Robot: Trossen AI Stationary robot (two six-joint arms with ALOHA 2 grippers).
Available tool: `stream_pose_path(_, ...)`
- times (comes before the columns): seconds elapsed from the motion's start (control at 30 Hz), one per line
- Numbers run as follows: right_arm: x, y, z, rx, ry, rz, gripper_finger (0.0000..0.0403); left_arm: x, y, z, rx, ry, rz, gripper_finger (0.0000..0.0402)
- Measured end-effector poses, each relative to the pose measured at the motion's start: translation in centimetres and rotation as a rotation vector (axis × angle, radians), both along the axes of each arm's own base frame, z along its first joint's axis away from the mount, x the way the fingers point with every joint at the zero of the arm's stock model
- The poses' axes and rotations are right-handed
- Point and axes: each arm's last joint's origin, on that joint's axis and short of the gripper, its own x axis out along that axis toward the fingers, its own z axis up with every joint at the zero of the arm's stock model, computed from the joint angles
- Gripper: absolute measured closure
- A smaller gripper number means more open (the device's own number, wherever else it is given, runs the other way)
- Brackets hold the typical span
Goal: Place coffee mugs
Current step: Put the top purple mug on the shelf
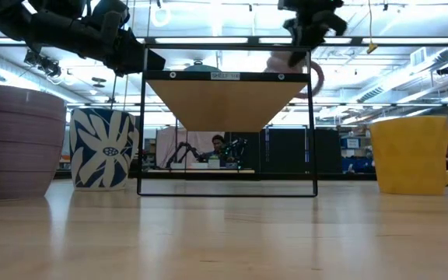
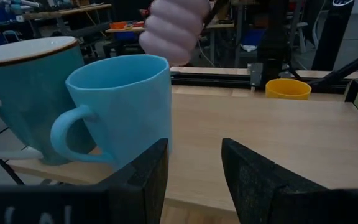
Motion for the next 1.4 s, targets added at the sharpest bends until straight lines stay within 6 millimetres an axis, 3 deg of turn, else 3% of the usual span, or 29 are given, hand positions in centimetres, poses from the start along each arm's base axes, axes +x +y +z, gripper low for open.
stream_pose_path(0.17, 3.2, -1.1, 0.8, -0.006, 0.045, 0.052, 0.0354, 0.0, 0.0, 0.2, 0.007, -0.023, 0.008, 0.0246)
stream_pose_path(0.33, 5.5, -3.4, 1.6, 0.016, 0.079, 0.077, 0.0354, 0.0, 0.0, 0.2, 0.006, -0.019, 0.011, 0.0246)
stream_pose_path(0.63, 7.8, -6.9, -0.2, 0.079, 0.136, 0.113, 0.0354, 0.0, 0.0, 0.1, -0.003, -0.012, 0.012, 0.0246)
stream_pose_path(0.83, 8.3, -8.0, -1.2, 0.086, 0.149, 0.122, 0.0353, 0.0, 0.0, 0.0, -0.011, -0.009, 0.013, 0.0246)
stream_pose_path(1.17, 8.2, -8.7, -1.2, 0.119, 0.109, 0.131, 0.0352, 0.0, 0.0, 0.0, -0.025, -0.013, 0.015, 0.0246)
stream_pose_path(1.4, 8.3, -9.1, -1.1, 0.105, 0.078, 0.115, 0.0319, 0.0, 0.0, 0.0, -0.031, -0.009, 0.016, 0.0246)
